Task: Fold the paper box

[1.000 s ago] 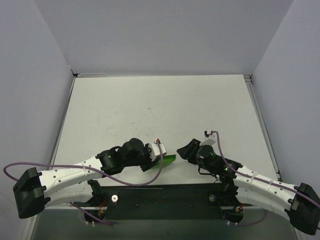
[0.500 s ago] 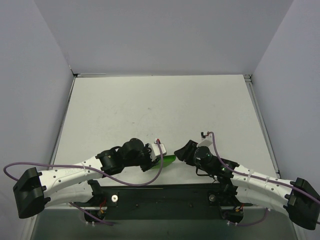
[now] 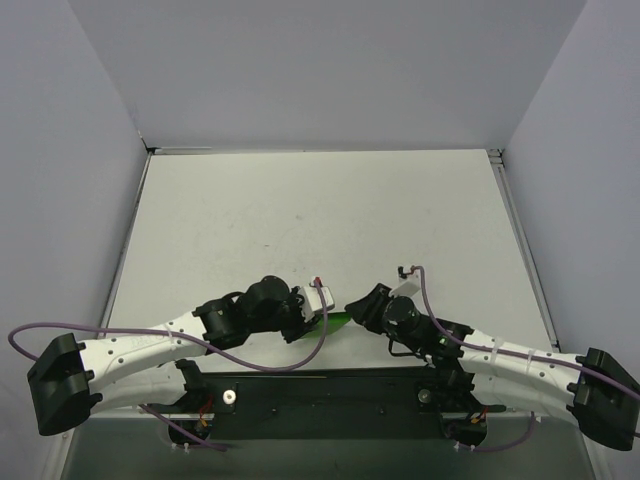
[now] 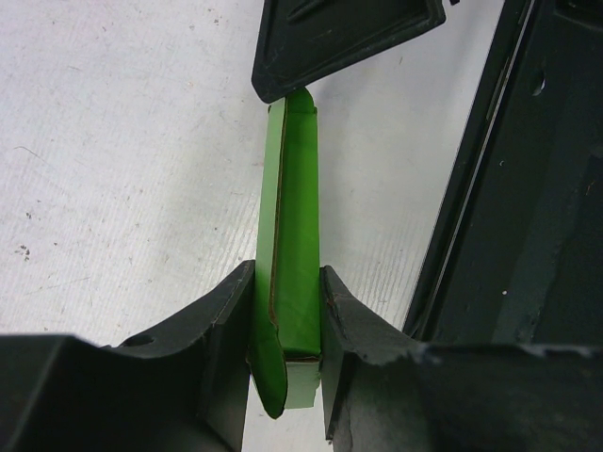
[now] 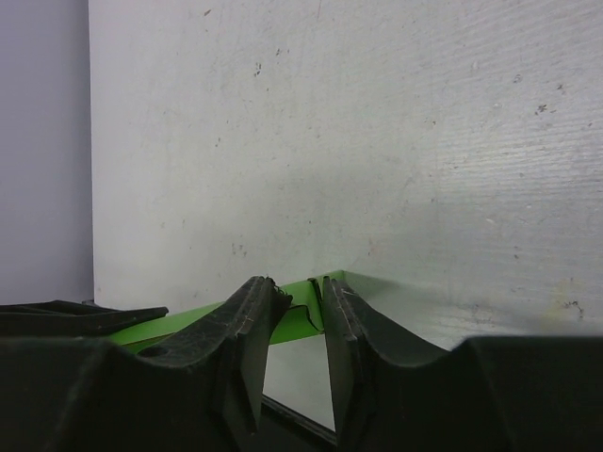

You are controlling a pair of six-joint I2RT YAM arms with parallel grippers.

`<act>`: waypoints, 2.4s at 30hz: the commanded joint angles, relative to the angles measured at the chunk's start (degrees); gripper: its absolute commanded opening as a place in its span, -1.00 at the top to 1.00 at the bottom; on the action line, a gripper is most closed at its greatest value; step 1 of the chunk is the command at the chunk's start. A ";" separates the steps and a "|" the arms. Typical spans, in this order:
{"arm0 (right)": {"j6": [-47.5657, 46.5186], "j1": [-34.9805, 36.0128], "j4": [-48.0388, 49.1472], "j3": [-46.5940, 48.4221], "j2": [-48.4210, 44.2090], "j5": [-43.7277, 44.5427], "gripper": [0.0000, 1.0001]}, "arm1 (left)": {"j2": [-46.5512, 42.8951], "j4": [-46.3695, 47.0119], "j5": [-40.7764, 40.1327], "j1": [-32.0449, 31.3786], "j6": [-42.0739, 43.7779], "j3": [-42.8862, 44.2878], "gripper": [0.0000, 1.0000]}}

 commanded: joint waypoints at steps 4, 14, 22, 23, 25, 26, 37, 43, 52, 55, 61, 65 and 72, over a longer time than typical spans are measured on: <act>2.55 3.59 -1.78 0.03 3.29 0.89 0.59 | 1.45 -2.81 -1.16 -0.20 -0.95 0.90 1.00; 3.52 7.01 -3.37 0.29 6.80 2.65 0.77 | 1.54 -2.72 -0.20 0.77 -1.74 1.25 1.00; 3.43 8.25 -5.83 1.52 8.21 3.61 0.84 | -0.04 -2.10 2.35 3.05 -2.26 1.16 1.00; 3.34 8.33 -6.26 1.78 8.30 3.79 0.84 | -0.22 -2.02 2.79 3.49 -2.26 1.07 1.00; 2.91 8.33 -6.53 2.22 7.95 4.14 0.79 | -0.92 -1.84 4.72 3.75 -2.26 1.16 1.00; 1.60 8.33 -7.05 2.57 7.60 4.40 0.75 | -1.27 -1.67 5.51 3.93 -2.18 0.99 1.00; -28.35 0.69 -28.94 15.92 -13.92 0.49 -0.55 | -4.62 0.35 23.96 10.34 -3.84 1.86 1.00; -48.15 9.20 -32.10 20.15 -10.70 -3.34 -0.79 | -1.72 2.82 39.78 15.62 -8.76 3.44 1.00; -62.56 25.65 -27.45 27.18 2.84 9.51 -0.98 | -2.33 1.33 45.07 16.85 -11.49 3.71 1.00; -64.24 27.75 -27.10 29.73 6.27 9.59 -0.99 | -2.86 1.85 45.33 17.64 -12.80 3.19 1.00; -66.00 32.49 -27.62 32.10 10.32 12.31 -1.00 | -2.68 2.12 45.68 19.57 -15.79 3.18 1.00; -65.39 34.87 -27.71 32.90 13.39 13.19 -1.00 | -2.42 0.80 45.60 20.19 -17.20 4.06 1.00; -65.48 38.48 -27.19 34.92 19.19 18.64 -1.00 | -1.98 1.58 45.68 21.42 -22.73 4.41 1.00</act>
